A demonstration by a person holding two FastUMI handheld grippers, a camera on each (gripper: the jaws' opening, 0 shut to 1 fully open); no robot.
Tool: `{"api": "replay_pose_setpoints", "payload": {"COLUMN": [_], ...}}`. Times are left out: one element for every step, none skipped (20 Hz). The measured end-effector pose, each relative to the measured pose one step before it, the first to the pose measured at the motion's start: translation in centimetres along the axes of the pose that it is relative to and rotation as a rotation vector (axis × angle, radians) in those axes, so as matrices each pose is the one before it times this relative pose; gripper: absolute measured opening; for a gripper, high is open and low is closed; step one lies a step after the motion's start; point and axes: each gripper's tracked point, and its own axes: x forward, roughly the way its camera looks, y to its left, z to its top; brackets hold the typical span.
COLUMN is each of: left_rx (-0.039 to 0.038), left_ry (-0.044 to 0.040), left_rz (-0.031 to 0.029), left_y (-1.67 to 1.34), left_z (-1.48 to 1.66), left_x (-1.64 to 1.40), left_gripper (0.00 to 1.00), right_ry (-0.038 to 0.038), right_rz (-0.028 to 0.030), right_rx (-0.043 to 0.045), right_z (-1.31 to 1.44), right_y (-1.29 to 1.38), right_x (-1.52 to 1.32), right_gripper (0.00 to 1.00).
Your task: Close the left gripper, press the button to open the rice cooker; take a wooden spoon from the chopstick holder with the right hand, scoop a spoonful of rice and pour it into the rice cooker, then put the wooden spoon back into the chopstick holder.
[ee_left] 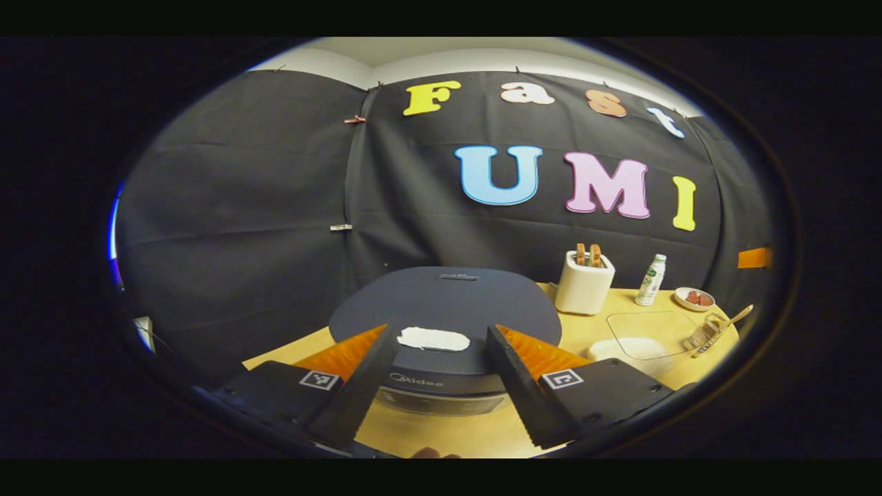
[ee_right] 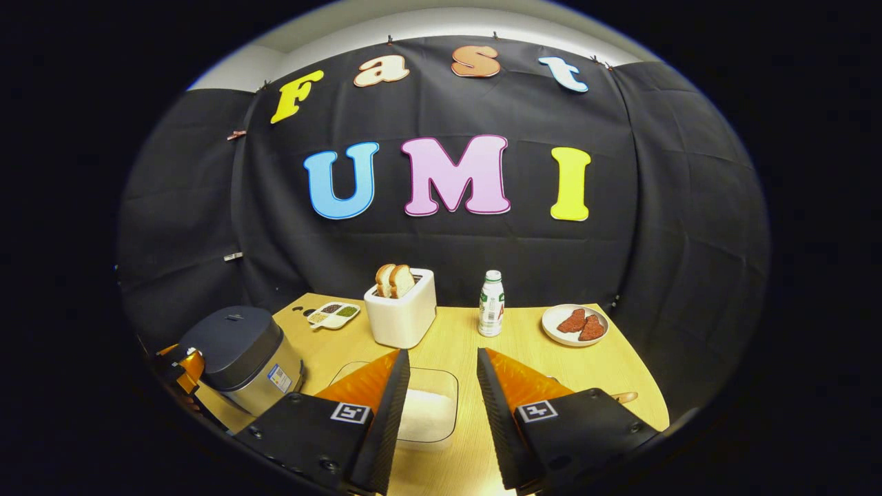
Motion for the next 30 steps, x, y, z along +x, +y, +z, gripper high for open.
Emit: {"api": "replay_pose_setpoints", "payload": {"left_rx": [0.00403,0.01254,0.01185,-0.00074,-0.0107,-0.00697,-0.0061,-0.00428,-0.0069,-0.00719,-0.00523,0.00336,0.01161,0.02042,0.02802,0.03059,0.02452,0.01516,0.01234,0.01014,0.01265,0.01207,0.01081,0.00625,-0.00089,-0.00483,-0.00668,-0.00745,-0.00676,-0.00405], "left_ry": [0.00609,0.00843,0.00982,-0.00069,0.00128,-0.00197,-0.00685,-0.00667,-0.00269,-0.00944,-0.00946,-0.00685,-0.0104,-0.01171,-0.01201,-0.01327,-0.01484,-0.01658,-0.01967,-0.0195,-0.01824,-0.01622,-0.01261,-0.00999,-0.00312,-0.00102,-0.00472,-0.00353,-0.00387,-0.00427], "left_rz": [0.00222,0.00412,0.00224,-0.00091,0.00034,0.00214,0.00115,-0.00007,-0.0021,-0.003,-0.00535,-0.00304,-0.00344,-0.00638,-0.00597,-0.01006,-0.01049,-0.01687,-0.01788,-0.02083,-0.0151,-0.01501,-0.01218,-0.00625,-0.00495,-0.00565,0.00168,0.00297,0.00032,0.00298], "left_y": [-0.145,-0.052,0.005,0.061,0.092,0.098,-0.01,-0.004,-0.115,-0.004,-0.194,-0.216,-0.244,-0.29,-0.377,-0.34,-0.443,-0.547,-0.705,-0.782,-0.821,-0.875,-0.879,-0.881,-0.804,-0.77,-0.738,-0.545,-0.858,-0.54], "left_z": [0.127,0.157,-0.086,0.277,0.084,0.254,0.339,0.446,0.426,0.615,0.583,0.583,0.441,0.526,0.485,0.597,0.662,0.747,0.796,0.844,0.871,0.752,0.729,0.513,0.432,0.409,0.507,0.506,0.381,0.492], "left_x": [0.029,0.025,0.018,0.067,-0.016,0.006,0.046,0.07,0.108,0.118,0.063,0.086,0.11,-0.03,-0.028,-0.02,-0.132,-0.208,-0.188,-0.097,-0.023,-0.125,-0.092,-0.069,-0.153,-0.145,-0.285,-0.302,-0.389,-0.411], "left_gripper": [0.92,0.92,0.92,0.91,0.91,0.89,0.9,0.89,0.88,0.88,0.87,0.87,0.87,0.87,0.87,0.87,0.87,0.87,0.88,0.87,0.87,0.88,0.88,0.88,0.89,0.91,0.93,0.95,0.95,0.96], "right_ry": [-0.00006,-0.00118,-0.00134,-0.00131,-0.00048,0.00149,0.00078,-0.00156,-0.00099,-0.00043,-0.00067,-0.00113,-0.00068,-0.00116,0.00031,0.00002,-0.00052,-0.00198,-0.00305,-0.00227,-0.00156,0.00039,-0.00114,-0.00286,-0.00943,-0.00502,-0.00442,-0.00638,-0.00478,-0.00695], "right_rz": [-0.00053,-0.00101,-0.00237,-0.00247,-0.00277,-0.00292,-0.00375,-0.00215,-0.00292,-0.00256,-0.00241,-0.00317,-0.00349,-0.00352,-0.00366,-0.00446,-0.00396,-0.00428,-0.00576,-0.00671,-0.00689,-0.00539,-0.00201,-0.00086,-0.00106,-0.00052,0.00489,0.00377,-0.00208,-0.00265], "right_rx": [-0.00005,-0.00058,-0.00135,0.0017,0.00261,0.0013,0.00054,0.0015,-0.00053,-0.0014,-0.00036,0.00094,0.00183,0.00135,-0.00016,-0.0006,-0.00167,-0.00162,-0.00096,0.00109,0.00101,0.00206,0.00319,-0.00178,-0.00704,-0.00586,-0.001,-0.00735,-0.00775,0.00132], "right_z": [-0.063,0.058,0.039,0.013,0.067,-0.062,-0.084,0.028,0.044,0.013,-0.023,0.05,-0.019,-0.043,-0.019,-0.012,0.039,0.077,0.011,0.052,0.025,-0.008,0.063,0.12,0.247,0.15,0.182,0.23,0.218,0.351], "right_y": [0.003,-0.05,-0.092,-0.156,-0.084,-0.166,-0.101,-0.077,-0.062,-0.11,-0.041,-0.075,-0.132,-0.105,-0.098,-0.147,-0.07,-0.195,-0.239,-0.286,-0.362,-0.33,-0.274,-0.369,-0.591,-0.469,-0.385,-0.371,-0.565,-0.521], "right_x": [-0.057,-0.07,0.027,-0.08,-0.057,-0.029,-0.134,-0.094,-0.108,-0.114,-0.135,-0.079,-0.194,-0.097,-0.171,-0.174,-0.168,-0.177,-0.151,-0.212,-0.087,-0.104,-0.166,-0.207,-0.359,-0.072,-0.132,-0.052,-0.095,-0.046], "right_gripper": [0.63,0.63,0.63,0.63,0.63,0.63,0.63,0.63,0.63,0.63,0.63,0.63,0.63,0.63,0.63,0.63,0.63,0.63,0.63,0.63,0.63,0.63,0.63,0.64,0.64,0.64,0.66,0.67,0.67,0.68]}}
